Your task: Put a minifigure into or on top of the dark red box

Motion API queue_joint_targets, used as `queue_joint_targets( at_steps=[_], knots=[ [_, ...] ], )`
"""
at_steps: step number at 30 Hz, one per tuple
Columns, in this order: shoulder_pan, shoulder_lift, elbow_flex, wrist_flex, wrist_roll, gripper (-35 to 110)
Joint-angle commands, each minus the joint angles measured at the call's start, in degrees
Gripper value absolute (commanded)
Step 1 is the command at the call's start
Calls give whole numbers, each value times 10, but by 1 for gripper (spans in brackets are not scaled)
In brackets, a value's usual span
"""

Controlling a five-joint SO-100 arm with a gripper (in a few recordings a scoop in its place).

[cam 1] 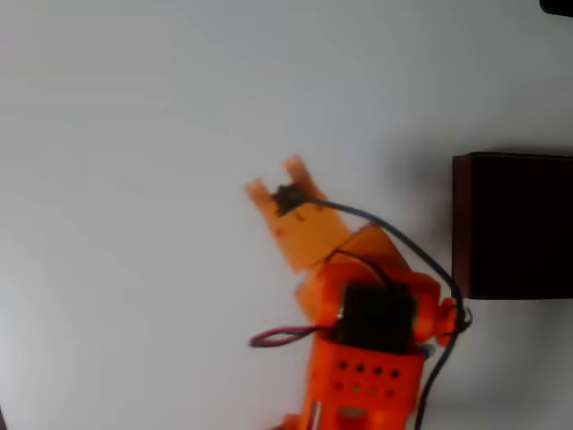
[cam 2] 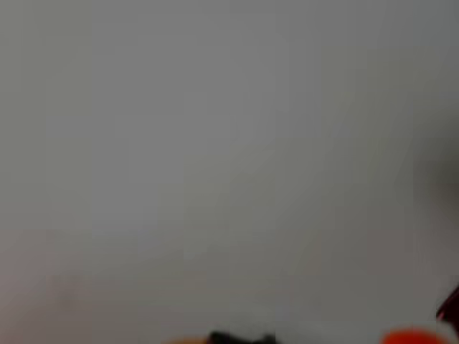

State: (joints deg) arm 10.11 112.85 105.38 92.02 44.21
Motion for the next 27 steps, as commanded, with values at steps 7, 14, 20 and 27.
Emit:
queue_joint_targets(
  at_steps=[7,14,20,27],
  knots=[
    [140,58,28,58,198,20],
    [253,196,158,98,339,24],
    [288,176,151,127,437,24],
    [290,163,186,104,556,24]
  ],
)
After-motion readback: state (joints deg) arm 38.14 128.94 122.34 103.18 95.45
